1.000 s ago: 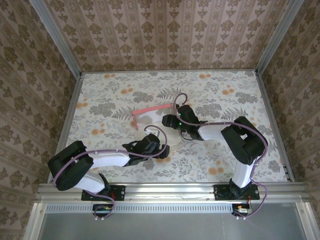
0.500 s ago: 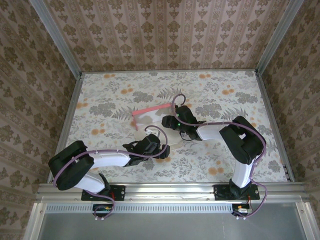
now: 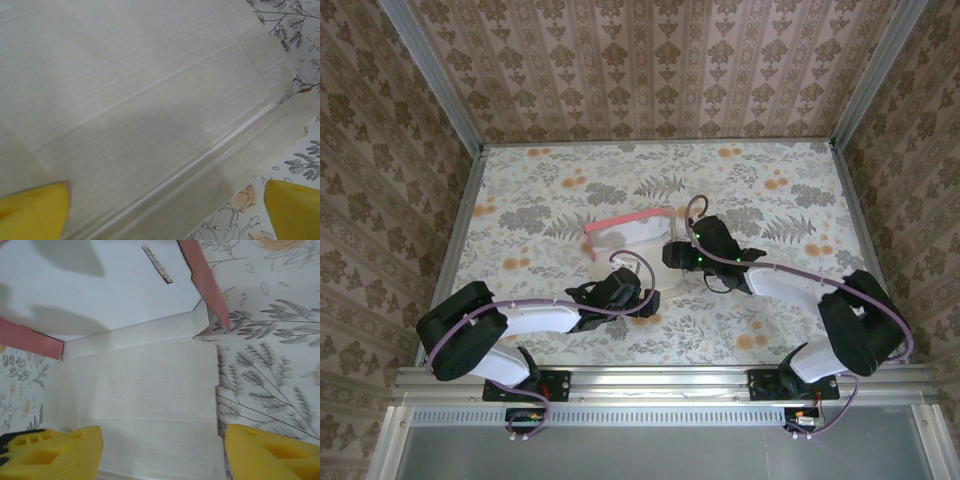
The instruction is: Fold the paper box
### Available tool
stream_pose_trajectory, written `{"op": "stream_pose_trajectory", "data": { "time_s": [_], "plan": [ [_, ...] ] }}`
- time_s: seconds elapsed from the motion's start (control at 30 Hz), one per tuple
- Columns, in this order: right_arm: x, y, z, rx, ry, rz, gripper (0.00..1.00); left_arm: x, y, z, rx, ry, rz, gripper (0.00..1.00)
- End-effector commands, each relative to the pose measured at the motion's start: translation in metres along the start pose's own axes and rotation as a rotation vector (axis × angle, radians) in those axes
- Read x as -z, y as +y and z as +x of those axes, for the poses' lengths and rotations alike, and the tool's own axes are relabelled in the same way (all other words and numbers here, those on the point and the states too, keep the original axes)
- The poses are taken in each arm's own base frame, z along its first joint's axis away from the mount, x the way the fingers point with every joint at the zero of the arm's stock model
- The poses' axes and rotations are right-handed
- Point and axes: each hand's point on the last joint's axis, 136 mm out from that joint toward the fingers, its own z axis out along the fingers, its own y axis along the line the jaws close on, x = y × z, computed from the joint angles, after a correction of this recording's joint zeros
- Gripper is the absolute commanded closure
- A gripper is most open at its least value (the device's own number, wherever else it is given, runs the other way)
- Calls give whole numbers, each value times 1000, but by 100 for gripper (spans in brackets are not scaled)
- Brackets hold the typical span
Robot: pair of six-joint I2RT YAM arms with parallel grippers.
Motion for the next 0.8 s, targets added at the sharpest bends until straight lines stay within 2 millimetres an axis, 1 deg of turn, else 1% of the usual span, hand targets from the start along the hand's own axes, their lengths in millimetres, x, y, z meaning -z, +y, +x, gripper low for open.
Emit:
{"op": "stream_pose_trajectory", "data": {
  "time_s": [0.0, 0.1, 0.2, 0.27, 0.4, 0.5, 0.67, 0.77],
  "plan": [
    [25, -9, -4, 38, 48, 46, 33, 7, -12, -3, -31, 27, 32, 0],
    [40, -10, -24, 37, 40, 60, 35, 9, -15, -9, -59, 25, 30, 0],
    [49, -7, -46, 50, 37, 70, 42, 9, -17, -11, -91, 34, 21, 0],
    [50, -4, -59, 63, 46, 79, 46, 7, -17, -11, -105, 44, 13, 0],
    [41, 0, -77, 88, 81, 100, 55, 4, -16, -7, -119, 61, 13, 0],
    [30, 3, -85, 103, 101, 106, 58, 2, -12, -5, -120, 68, -6, 0],
    [9, 2, -91, 112, 129, 117, 62, 1, -6, -1, -101, 84, -22, 0],
    [1, 3, -93, 112, 137, 113, 63, 2, -2, 2, -92, 93, -32, 0]
  ]
}}
